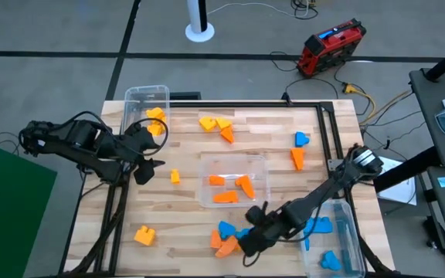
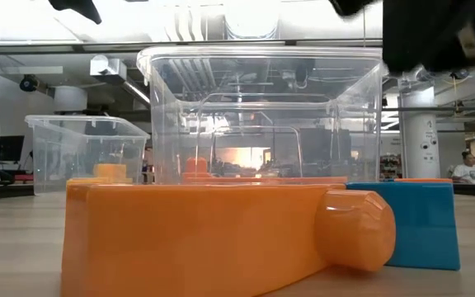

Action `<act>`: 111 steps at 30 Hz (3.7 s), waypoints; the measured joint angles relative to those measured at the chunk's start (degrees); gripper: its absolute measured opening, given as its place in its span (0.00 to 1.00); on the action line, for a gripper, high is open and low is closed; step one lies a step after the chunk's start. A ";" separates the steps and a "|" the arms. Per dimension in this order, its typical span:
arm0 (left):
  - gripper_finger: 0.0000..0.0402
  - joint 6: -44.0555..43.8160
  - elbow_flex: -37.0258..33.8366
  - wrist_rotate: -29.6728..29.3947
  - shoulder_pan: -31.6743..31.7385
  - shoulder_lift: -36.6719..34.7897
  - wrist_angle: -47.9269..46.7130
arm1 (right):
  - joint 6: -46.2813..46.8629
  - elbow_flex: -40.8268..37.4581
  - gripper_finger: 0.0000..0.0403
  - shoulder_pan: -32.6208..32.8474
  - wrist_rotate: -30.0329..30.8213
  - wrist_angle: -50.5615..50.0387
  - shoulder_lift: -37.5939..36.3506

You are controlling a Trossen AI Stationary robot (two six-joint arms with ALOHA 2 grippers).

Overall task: Sort blocks
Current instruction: Put the blue game piece into the bottom right transparent bin

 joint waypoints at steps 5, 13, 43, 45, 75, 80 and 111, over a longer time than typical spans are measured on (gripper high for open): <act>0.66 -0.02 0.00 0.00 0.00 0.03 0.07 | 1.62 -0.80 0.02 -0.13 3.97 3.81 0.60; 0.66 -0.02 0.00 -0.02 0.00 0.27 0.10 | -1.75 4.25 0.02 0.70 4.99 -2.29 7.36; 0.66 -0.05 0.00 -1.55 0.02 0.45 0.35 | 4.14 6.51 0.02 0.46 -5.84 -19.32 2.74; 0.66 -0.02 0.00 -1.55 0.02 0.45 0.34 | 4.27 6.51 0.02 0.46 -5.83 -18.66 1.88; 0.66 0.24 0.00 -2.21 0.02 0.45 0.50 | 0.37 6.47 0.83 -6.52 -13.75 -26.21 5.17; 0.66 0.45 0.00 -2.27 0.02 0.47 0.49 | 1.78 6.40 0.90 -7.70 -14.35 -26.09 6.04; 0.66 4.71 0.00 0.55 0.02 0.51 -0.68 | -1.39 24.73 0.68 -8.21 2.09 -24.88 7.35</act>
